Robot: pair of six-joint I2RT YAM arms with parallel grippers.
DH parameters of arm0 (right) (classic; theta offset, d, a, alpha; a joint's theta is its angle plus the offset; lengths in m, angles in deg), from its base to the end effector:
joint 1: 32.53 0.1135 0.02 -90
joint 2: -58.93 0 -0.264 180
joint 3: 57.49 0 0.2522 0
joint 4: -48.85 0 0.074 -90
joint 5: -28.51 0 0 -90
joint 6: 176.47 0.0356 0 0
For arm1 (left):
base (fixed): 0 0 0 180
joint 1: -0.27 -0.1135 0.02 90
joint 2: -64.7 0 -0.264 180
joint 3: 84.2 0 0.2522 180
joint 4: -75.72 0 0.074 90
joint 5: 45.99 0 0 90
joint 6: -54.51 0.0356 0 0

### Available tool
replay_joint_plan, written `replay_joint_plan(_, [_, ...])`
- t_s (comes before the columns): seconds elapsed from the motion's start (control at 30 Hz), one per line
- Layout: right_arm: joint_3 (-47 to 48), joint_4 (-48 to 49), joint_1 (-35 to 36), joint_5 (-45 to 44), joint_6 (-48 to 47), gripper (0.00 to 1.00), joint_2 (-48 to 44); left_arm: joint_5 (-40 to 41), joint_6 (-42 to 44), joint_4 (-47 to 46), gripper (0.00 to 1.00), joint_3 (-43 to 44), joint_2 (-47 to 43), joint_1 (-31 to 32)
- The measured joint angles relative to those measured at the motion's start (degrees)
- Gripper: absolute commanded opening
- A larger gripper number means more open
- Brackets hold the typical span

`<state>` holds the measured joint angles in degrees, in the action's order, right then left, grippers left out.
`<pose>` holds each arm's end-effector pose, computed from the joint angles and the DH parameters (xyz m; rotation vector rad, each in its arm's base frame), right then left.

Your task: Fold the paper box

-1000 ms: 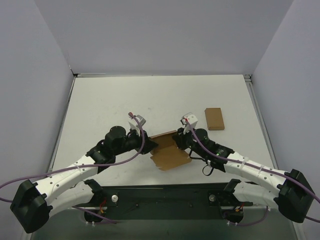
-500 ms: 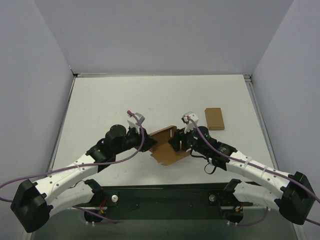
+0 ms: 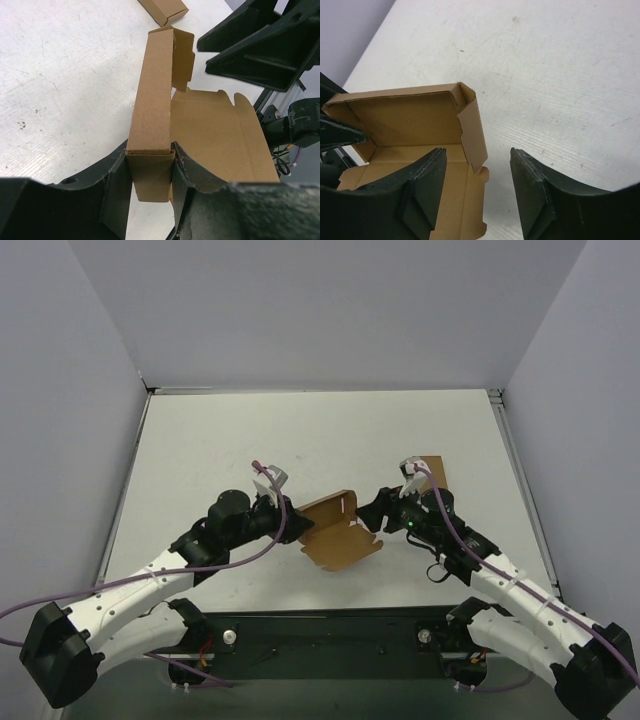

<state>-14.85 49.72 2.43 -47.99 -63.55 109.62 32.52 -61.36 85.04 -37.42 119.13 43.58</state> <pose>0.1675 0.1273 0.2689 -0.3707 1.7471 0.9421 0.1556 -0.1564 0.2629 0.4470 1.9393 -0.9985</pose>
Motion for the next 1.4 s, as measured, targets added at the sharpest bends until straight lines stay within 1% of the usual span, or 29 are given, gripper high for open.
replay_joint_plan(0.13, [-0.4, 0.2, -4.7, 2.4, 1.3, 0.49, -3.6, -0.1, 0.0, 0.0, 0.22, 0.0, -0.7, 0.0])
replay_joint_plan(0.3, [-2.0, 1.5, -8.6, 4.6, 2.5, 0.47, -1.9, -0.8, 0.0, 0.0, 0.22, 0.0, -1.1, -0.2])
replay_joint_plan(0.4, [-2.8, 2.1, -8.7, 6.9, 2.6, 0.46, 1.0, -1.0, 0.0, 0.0, 0.22, 0.0, -1.5, -0.2])
replay_joint_plan(0.5, [-3.0, 5.0, -8.7, 10.2, 2.7, 0.46, 3.4, -1.4, 0.0, -0.1, 0.22, 0.0, -1.6, -0.2])
replay_joint_plan(0.7, [-4.1, 11.0, -8.7, 15.3, 3.8, 0.46, 4.3, -2.2, 0.0, -0.1, 0.22, 0.0, -1.6, -0.2])
replay_joint_plan(0.93, [-4.1, 15.2, -8.7, 18.3, 4.4, 0.46, 6.1, -4.0, 0.0, -1.1, 0.22, -0.1, -1.6, -0.2])
replay_joint_plan(1.4, [-4.1, 19.5, -8.7, 21.5, 4.8, 0.44, 11.0, -5.0, 0.8, -0.9, 0.22, -0.5, -1.9, -0.6])
